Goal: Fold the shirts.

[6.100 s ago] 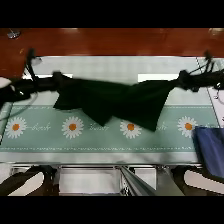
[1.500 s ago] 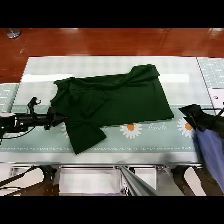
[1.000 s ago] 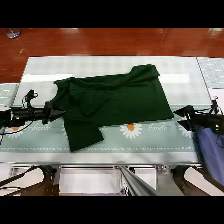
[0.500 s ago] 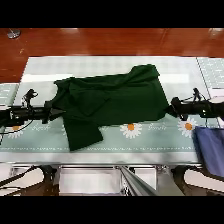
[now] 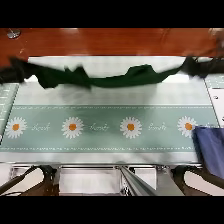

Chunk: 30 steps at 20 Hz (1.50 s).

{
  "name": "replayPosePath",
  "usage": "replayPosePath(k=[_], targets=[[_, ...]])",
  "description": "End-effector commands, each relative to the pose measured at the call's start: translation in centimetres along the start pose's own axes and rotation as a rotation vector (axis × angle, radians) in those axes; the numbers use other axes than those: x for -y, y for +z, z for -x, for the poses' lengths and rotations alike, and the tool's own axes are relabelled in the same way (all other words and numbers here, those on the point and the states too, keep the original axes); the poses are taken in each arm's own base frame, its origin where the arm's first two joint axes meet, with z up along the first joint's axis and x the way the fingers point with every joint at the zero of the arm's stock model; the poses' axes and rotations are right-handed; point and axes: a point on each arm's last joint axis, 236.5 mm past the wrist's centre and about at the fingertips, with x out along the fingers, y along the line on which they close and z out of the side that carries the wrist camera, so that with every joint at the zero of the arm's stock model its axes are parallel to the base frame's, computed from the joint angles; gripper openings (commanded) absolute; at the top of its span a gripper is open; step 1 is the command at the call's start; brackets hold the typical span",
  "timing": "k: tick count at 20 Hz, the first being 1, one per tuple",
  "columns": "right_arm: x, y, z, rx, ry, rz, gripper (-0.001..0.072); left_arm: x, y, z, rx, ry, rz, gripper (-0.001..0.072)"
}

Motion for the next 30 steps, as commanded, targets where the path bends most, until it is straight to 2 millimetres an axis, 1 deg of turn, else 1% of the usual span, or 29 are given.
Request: replayPosePath(k=[1, 2, 3, 4, 5, 6, 8, 9, 10, 12, 13, 14, 15, 16, 17, 18, 19, 20, 21, 23, 24, 26, 28, 30], targets=[[-9.7, 8.6, 13.8, 0.371, -0.011, 0.255, 0.0025, 12.0, 7.3, 5.2, 0.203, 0.053, -0.339, 0.0019], [-12.0, 9.5, 18.0, 0.465, -0.030, 0.319, 0.0026, 14.2, 8.3, 6.9, 0.238, 0.120, -0.423, 0.0019], [-13.7, 9.4, 21.5, 0.531, -0.049, 0.364, 0.0026, 16.4, 9.0, 8.9, 0.279, 0.203, -0.516, 0.0019], [-14.9, 8.8, 24.5, 0.580, -0.073, 0.398, 0.0026, 18.4, 9.4, 11.0, 0.322, 0.279, -0.588, 0.0019], [-16.0, 7.5, 27.3, 0.617, -0.097, 0.433, 0.0026, 20.5, 9.6, 13.4, 0.377, 0.358, -0.657, 0.0019], [-17.0, 6.1, 29.5, 0.645, -0.105, 0.458, 0.0026, 22.3, 9.4, 15.5, 0.424, 0.423, -0.711, 0.0019], [-18.0, 3.1, 33.4, 0.694, -0.142, 0.488, 0.0026, 25.9, 7.6, 19.3, 0.511, 0.514, -0.804, 0.0019], [-18.3, 1.8, 35.0, 0.714, -0.159, 0.494, 0.0026, 27.2, 6.4, 20.9, 0.549, 0.553, -0.833, 0.0019], [-18.5, 0.3, 36.3, 0.728, -0.173, 0.496, 0.0026, 28.1, 4.9, 22.6, 0.576, 0.600, -0.850, 0.0019], [-18.7, -2.1, 37.9, 0.729, -0.191, 0.502, 0.0026, 30.2, 1.9, 25.6, 0.638, 0.647, -0.890, 0.0019], [-18.5, -3.2, 38.1, 0.713, -0.199, 0.500, 0.0026, 31.3, 0.6, 26.9, 0.661, 0.638, -0.924, 0.0019], [-18.3, -4.3, 38.1, 0.686, -0.207, 0.498, 0.0026, 31.9, -0.4, 27.9, 0.673, 0.623, -0.934, 0.0019], [-17.9, -5.2, 37.8, 0.650, -0.214, 0.492, 0.0026, 31.7, -1.1, 28.7, 0.666, 0.617, -0.930, 0.0019], [-17.4, -6.0, 37.4, 0.609, -0.224, 0.487, 0.0026, 30.9, -1.4, 29.1, 0.645, 0.623, -0.908, 0.0019], [-17.0, -6.7, 37.0, 0.574, -0.232, 0.482, 0.0026, 29.5, -1.5, 28.9, 0.604, 0.639, -0.882, 0.0019], [-16.6, -7.1, 36.5, 0.543, -0.239, 0.476, 0.0026, 27.6, -1.4, 28.2, 0.551, 0.667, -0.861, 0.0019], [-16.0, -7.3, 35.8, 0.513, -0.244, 0.467, 0.0026, 25.6, -1.2, 27.1, 0.496, 0.697, -0.838, 0.0019], [-15.2, -7.6, 34.8, 0.469, -0.251, 0.452, 0.0026, 23.4, -1.1, 25.6, 0.436, 0.723, -0.812, 0.0019], [-14.2, -7.8, 33.4, 0.422, -0.257, 0.432, 0.0026, 20.6, -1.2, 23.5, 0.360, 0.740, -0.770, 0.0019], [-11.8, -8.2, 29.5, 0.307, -0.253, 0.378, 0.0027, 14.9, -1.7, 19.3, 0.226, 0.767, -0.681, 0.0019], [-10.8, -8.5, 27.0, 0.252, -0.230, 0.348, 0.0027, 12.1, -1.5, 17.2, 0.207, 0.773, -0.625, 0.0019], [-8.4, -8.7, 22.3, 0.178, -0.197, 0.285, 0.0026, 7.4, -0.9, 13.5, 0.197, 0.778, -0.568, 0.0019], [-4.8, -8.5, 17.5, 0.130, -0.212, 0.221, 0.0026, 2.8, -0.9, 9.9, 0.171, 0.779, -0.487, 0.0019], [-1.3, -8.1, 12.9, 0.069, -0.231, 0.165, 0.0026, -1.1, -1.4, 6.1, 0.098, 0.766, -0.412, 0.0019]])
